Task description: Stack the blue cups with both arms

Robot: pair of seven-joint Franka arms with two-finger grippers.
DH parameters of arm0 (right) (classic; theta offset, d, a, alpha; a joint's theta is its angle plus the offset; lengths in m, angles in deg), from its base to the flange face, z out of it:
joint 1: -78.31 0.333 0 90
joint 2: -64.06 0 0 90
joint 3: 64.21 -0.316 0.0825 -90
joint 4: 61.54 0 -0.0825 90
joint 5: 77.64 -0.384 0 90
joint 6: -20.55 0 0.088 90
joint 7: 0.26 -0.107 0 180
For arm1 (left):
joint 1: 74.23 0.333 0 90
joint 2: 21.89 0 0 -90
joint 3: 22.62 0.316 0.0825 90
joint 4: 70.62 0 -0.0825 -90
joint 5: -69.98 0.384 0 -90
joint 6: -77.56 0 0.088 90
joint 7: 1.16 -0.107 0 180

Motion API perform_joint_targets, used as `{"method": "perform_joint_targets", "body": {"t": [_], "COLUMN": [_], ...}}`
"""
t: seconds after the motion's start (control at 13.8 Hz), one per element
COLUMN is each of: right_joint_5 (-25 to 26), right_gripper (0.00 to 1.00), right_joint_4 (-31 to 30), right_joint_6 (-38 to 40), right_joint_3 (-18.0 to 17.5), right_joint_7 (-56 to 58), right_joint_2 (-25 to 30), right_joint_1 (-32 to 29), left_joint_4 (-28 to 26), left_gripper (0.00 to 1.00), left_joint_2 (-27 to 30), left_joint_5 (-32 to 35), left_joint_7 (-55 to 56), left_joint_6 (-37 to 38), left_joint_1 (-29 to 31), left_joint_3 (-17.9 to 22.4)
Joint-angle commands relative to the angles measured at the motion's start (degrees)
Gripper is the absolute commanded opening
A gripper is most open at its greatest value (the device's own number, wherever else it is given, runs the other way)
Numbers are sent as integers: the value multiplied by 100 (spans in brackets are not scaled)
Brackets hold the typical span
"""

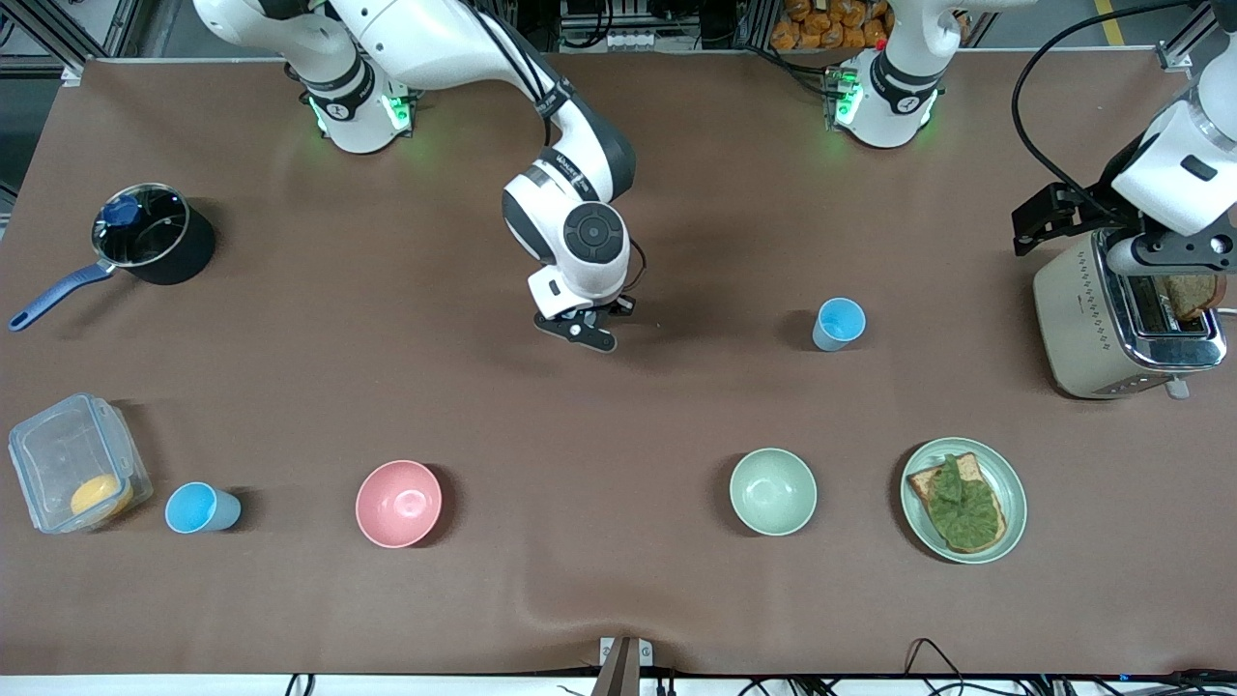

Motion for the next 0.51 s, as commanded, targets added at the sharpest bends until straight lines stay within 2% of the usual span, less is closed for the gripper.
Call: {"method": "perform_joint_targets", "body": {"t": [0.0,0.15,0.29,0.44], "right_joint_5": [80,80,89,106], "right_gripper": [100,100,100,100], "right_joint_4": [250,241,162,22], "right_joint_6": [193,735,1246,1538], "right_joint_3": [34,35,44,52], "right_joint_7": [-67,134,1132,1418], "right_joint_2": [149,614,1202,1677], "right_joint_1": [-188,-627,-1179,-1638], "left_joint_4": [67,68,76,67], "left_gripper": [100,100,100,100], "left_joint_2": [2,2,2,2], "left_joint_5": [-24,-24,-24,-32], "left_joint_7": [93,93,102,93], "left_joint_6": [75,75,75,75], "left_joint_1": [1,1,1,10], "left_joint_3": [-11,-11,-11,-11]}}
